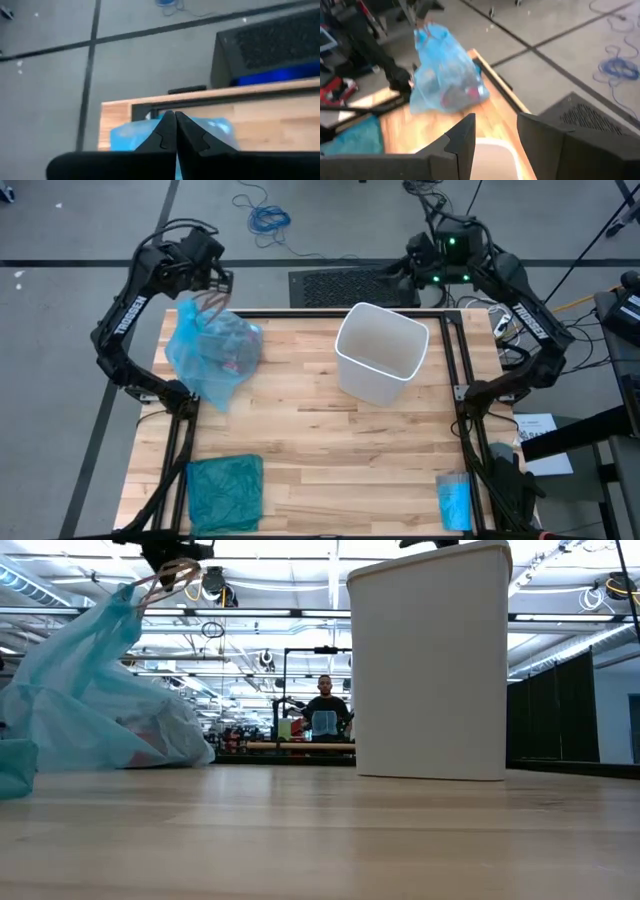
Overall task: Place trash/remove bag and relplace
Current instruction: Remove the blue trash bag from the white trash bin
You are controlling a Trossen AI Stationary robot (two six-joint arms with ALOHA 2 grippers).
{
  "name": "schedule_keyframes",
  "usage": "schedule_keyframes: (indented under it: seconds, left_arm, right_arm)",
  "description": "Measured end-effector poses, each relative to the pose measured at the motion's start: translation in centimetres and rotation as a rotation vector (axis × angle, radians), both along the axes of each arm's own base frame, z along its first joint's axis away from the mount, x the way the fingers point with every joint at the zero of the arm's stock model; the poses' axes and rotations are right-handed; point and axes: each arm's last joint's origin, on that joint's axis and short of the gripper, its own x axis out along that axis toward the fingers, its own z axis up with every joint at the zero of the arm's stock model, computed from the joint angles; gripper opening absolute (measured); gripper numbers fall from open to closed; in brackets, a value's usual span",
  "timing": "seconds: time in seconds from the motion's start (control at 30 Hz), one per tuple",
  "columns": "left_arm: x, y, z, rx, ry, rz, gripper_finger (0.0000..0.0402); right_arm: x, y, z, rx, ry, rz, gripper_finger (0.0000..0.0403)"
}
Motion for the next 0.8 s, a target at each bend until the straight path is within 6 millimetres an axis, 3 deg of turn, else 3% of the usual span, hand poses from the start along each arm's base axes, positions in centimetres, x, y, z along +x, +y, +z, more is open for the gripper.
schedule_keyframes:
  seconds: [0.13,0.23,0.47,0.8]
  left_arm:
    - [0.0,0.0,-1.3,-0.089,-0.095,0.042,0.0001]
    - [0.3,0.3,-3.2,-0.159,-0.049,0.045,0.0001]
    - [1.4,0.3,-9.5,-0.365,0.055,0.091,0.0000]
    - [3.1,0.2,-15.8,-0.397,0.054,0.083,0.0000]
  right_arm:
    - [-0.1,0.1,-0.4,-0.001,0.045,0.014,0.0139]
    - [-0.4,-0.1,-0.3,-0.004,0.045,0.003,0.0139]
    - [-1.2,-0.4,-0.5,-0.005,0.075,-0.018,0.0139]
    - [-1.3,-0.5,-0.5,-0.023,0.085,-0.007,0.0139]
